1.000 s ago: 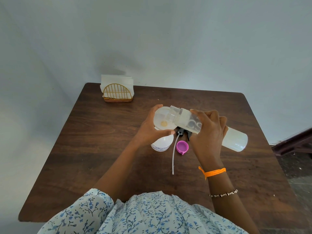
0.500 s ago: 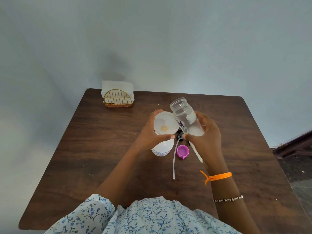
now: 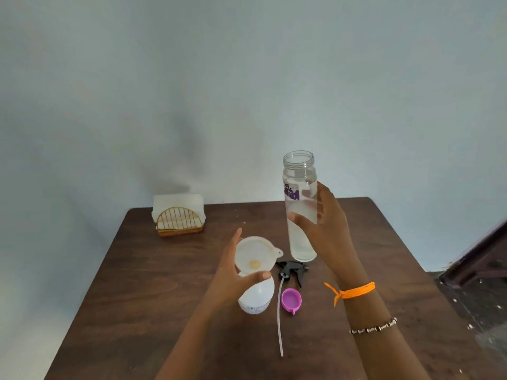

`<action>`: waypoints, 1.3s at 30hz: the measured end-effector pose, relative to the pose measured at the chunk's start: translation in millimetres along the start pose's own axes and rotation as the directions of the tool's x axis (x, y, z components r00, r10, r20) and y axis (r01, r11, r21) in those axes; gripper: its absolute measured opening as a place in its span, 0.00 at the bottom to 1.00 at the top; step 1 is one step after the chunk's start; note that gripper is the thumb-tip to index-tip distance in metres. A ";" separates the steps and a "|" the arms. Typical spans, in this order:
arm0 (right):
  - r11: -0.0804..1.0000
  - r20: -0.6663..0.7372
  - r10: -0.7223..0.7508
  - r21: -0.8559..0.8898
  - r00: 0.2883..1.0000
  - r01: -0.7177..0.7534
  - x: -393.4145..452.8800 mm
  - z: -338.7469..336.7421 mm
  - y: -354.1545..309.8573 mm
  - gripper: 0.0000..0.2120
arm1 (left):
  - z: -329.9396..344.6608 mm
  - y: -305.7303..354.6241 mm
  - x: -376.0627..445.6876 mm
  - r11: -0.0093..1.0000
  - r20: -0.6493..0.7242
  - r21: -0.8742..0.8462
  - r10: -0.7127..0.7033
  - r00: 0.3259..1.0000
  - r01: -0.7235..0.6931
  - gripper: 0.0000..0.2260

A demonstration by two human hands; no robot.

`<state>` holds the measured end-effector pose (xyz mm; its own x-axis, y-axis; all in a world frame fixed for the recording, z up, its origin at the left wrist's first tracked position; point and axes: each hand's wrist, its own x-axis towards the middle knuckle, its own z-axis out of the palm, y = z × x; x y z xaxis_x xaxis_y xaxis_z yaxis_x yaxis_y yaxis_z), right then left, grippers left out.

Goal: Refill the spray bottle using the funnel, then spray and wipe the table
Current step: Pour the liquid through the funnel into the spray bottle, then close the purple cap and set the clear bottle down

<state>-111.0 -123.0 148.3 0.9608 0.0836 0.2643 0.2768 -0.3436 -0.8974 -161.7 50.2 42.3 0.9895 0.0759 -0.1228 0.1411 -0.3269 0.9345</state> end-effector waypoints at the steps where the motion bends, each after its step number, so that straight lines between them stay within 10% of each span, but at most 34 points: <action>1: 1.000 0.005 -0.008 0.018 1.000 0.008 3.5 -1.1 -5.0 0.26 | -1.0 3.5 -0.5 1.000 -0.026 0.021 0.006 1.000 -0.006 0.51; 17: 0.948 0.007 -0.084 0.310 0.996 0.077 5.3 21.3 -65.8 0.32 | -21.7 100.9 1.6 0.953 -0.260 -0.090 0.257 0.931 -0.288 0.25; 23: 0.906 0.049 0.058 0.417 0.997 -0.074 6.2 14.5 -34.9 0.16 | -29.7 96.8 -2.7 0.954 -0.315 -0.110 0.234 0.920 -0.280 0.24; 31: 0.884 0.083 0.388 -0.315 0.918 -0.346 -9.7 33.6 108.0 0.10 | -29.2 86.4 -5.5 0.957 -0.351 -0.180 0.155 0.923 -0.229 0.23; 39: 0.635 0.308 0.514 -0.764 0.801 -0.114 -61.4 61.6 171.3 0.21 | -26.3 84.1 -6.4 0.964 -0.359 -0.169 0.132 0.924 -0.203 0.27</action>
<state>-121.6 -129.4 -43.4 0.9163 0.1785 -0.3585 0.0544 -0.9423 -0.3302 -157.0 47.0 130.5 0.9217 0.3657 0.1298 -0.0702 -0.1717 0.9826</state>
